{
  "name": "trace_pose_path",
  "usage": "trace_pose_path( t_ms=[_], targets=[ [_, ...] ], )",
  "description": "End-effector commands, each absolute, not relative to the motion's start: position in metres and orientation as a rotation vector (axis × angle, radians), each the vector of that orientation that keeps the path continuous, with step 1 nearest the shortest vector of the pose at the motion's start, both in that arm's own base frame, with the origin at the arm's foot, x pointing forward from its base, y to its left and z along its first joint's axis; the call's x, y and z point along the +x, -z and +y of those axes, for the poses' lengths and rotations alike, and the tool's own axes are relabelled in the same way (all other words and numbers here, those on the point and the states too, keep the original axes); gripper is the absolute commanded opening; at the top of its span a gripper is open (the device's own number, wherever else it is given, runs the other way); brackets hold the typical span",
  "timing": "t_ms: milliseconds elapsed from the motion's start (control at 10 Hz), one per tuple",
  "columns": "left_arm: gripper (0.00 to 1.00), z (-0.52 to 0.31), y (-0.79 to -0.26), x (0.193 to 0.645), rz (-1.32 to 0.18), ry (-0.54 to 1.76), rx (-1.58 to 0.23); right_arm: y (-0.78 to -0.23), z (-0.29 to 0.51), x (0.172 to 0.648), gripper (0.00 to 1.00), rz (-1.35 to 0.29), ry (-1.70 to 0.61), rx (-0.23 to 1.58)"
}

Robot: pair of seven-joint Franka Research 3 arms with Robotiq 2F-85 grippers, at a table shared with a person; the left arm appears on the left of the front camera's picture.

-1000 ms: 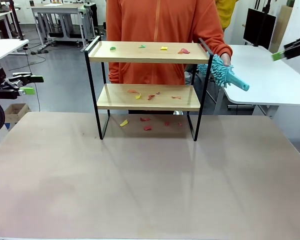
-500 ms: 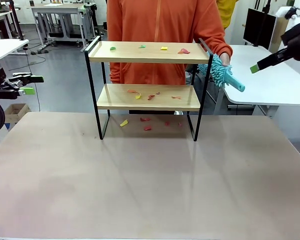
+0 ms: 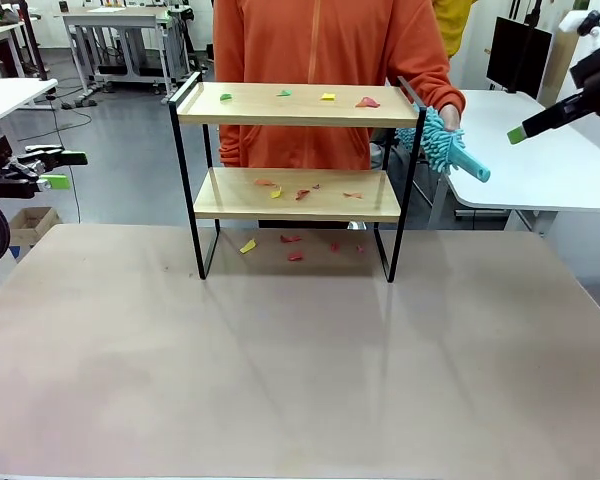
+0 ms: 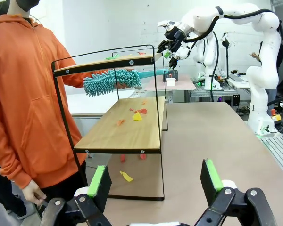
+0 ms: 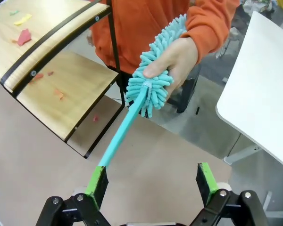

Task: Clean the shelf.
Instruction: Pick up the Duster handed by the human.

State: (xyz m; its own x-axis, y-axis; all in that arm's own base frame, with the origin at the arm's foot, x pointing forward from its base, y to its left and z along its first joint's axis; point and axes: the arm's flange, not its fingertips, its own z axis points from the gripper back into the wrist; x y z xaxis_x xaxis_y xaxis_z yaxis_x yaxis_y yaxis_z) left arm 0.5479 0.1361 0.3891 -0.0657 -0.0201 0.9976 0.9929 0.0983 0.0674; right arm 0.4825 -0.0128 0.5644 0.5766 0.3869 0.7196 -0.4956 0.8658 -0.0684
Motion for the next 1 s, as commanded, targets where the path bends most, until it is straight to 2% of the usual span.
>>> trace_pose_path(
  t_ms=[0,400,900],
  targets=[
    [1.00,0.136,-0.391,0.546,-1.306,1.203,-1.090,-0.590,0.024,0.463,1.00,-0.701,-0.455,0.079],
    [1.00,0.136,-0.391,0.546,-1.306,1.203,-1.090,-0.580,0.069,0.466,1.00,-0.530,-0.359,0.080],
    [1.00,0.136,-0.391,0.546,-1.306,1.203,-1.090,-0.544,0.080,0.494,1.00,-0.502,-0.309,0.081]
  ],
)
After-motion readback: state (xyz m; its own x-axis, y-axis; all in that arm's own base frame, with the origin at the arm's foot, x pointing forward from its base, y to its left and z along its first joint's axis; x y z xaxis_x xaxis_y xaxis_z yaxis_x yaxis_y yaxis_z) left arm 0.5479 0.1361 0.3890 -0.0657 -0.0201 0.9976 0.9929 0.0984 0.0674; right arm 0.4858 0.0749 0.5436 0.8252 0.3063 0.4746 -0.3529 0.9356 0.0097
